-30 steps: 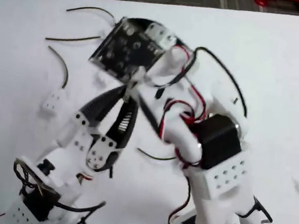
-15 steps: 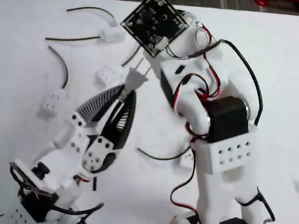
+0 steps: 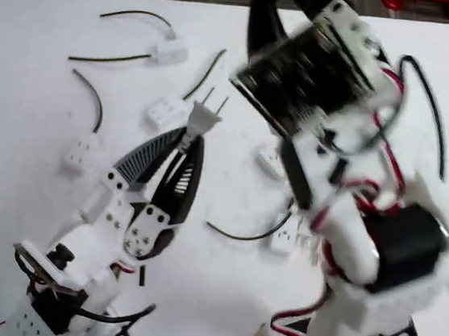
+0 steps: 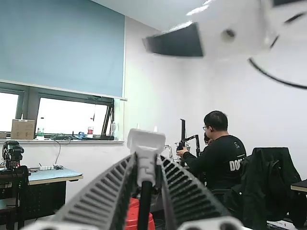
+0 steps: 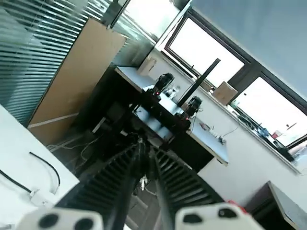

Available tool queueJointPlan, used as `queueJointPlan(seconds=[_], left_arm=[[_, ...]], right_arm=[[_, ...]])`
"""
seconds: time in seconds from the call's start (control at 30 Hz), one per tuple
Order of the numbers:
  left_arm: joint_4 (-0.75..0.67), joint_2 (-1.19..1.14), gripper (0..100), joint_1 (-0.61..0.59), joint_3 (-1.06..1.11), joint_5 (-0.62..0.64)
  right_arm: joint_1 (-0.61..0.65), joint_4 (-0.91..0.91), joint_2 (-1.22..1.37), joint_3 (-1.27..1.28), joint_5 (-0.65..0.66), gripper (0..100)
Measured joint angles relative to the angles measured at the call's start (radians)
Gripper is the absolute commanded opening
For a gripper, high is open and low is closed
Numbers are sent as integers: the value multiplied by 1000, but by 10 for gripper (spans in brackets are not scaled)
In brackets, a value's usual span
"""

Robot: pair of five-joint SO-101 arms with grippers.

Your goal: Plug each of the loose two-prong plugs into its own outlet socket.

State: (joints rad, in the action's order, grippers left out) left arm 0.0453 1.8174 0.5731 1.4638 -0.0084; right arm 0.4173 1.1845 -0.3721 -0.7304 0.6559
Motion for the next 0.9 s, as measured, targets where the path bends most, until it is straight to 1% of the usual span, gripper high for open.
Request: queueJointPlan(seconds=[0.07,0.23,0.47,0.6,0.7,0.77,0.9], left_arm=[[18,0,23,-2,-2,0],[169,0,23,-46,-29,0],[390,0,23,-129,-132,0],[491,-12,23,-196,-201,0],[529,-126,23,-242,-278,0],[569,-242,23,-276,-351,0],[720,-491,23,-331,-566,0]], right_arm=[[-44,46,0,-18,0,18],[-203,129,9,-8,-2,18],[-440,196,17,130,-101,18],[-525,238,17,247,-124,18],[-566,270,17,344,-126,18],[-591,284,12,420,-126,18],[-624,285,-31,595,-126,18]])
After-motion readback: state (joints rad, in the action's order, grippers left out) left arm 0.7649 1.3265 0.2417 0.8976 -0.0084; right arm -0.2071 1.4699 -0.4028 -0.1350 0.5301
